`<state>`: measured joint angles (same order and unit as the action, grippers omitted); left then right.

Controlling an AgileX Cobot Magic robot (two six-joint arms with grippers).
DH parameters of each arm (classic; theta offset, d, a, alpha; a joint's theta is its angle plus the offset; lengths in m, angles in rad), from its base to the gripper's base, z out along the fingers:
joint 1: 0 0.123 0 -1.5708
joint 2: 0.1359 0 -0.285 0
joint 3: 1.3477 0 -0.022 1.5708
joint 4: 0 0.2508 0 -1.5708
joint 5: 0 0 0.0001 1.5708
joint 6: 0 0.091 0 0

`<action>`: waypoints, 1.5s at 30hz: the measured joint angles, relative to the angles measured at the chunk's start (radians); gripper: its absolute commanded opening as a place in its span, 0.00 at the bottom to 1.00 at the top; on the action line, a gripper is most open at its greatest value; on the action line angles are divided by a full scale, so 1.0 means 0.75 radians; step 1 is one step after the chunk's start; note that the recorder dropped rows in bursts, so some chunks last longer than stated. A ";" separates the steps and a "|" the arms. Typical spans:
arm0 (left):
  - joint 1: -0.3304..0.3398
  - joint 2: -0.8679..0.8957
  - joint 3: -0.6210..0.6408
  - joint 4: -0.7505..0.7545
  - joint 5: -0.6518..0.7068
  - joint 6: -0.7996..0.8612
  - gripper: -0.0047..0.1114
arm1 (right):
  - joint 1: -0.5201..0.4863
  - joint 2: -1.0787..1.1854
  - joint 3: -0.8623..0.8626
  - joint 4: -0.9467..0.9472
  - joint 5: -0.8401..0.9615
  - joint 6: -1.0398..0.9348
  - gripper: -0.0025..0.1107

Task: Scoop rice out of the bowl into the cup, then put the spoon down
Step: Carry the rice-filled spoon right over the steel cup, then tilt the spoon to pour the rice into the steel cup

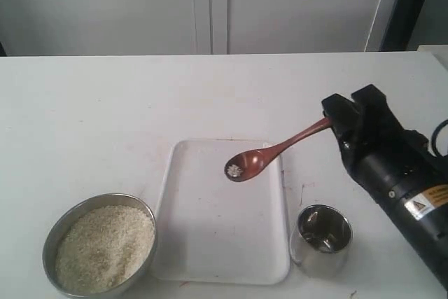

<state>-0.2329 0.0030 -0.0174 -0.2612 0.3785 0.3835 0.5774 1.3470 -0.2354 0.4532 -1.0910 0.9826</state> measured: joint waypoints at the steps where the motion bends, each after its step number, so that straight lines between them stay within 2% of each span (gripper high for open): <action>1: 0.000 0.000 0.000 0.000 0.000 0.000 0.16 | -0.002 -0.020 0.019 0.020 0.000 -0.012 0.02; 18: 0.000 0.000 0.000 0.000 0.000 0.000 0.16 | -0.011 -0.388 0.279 0.350 0.022 -0.159 0.02; 22: 0.000 0.000 0.000 0.000 0.000 0.000 0.16 | -0.011 -0.477 0.303 0.419 0.027 -0.278 0.02; 36: 0.000 0.000 0.000 0.000 0.000 0.000 0.16 | -0.011 -0.504 0.303 0.413 0.087 -0.658 0.02; 45: 0.000 0.000 0.000 0.000 0.000 0.000 0.16 | -0.011 -0.504 0.303 0.325 0.095 -0.782 0.02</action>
<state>-0.2329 0.0030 -0.0174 -0.2612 0.3785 0.3835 0.5695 0.9689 -0.0082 0.6967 -1.0199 0.3960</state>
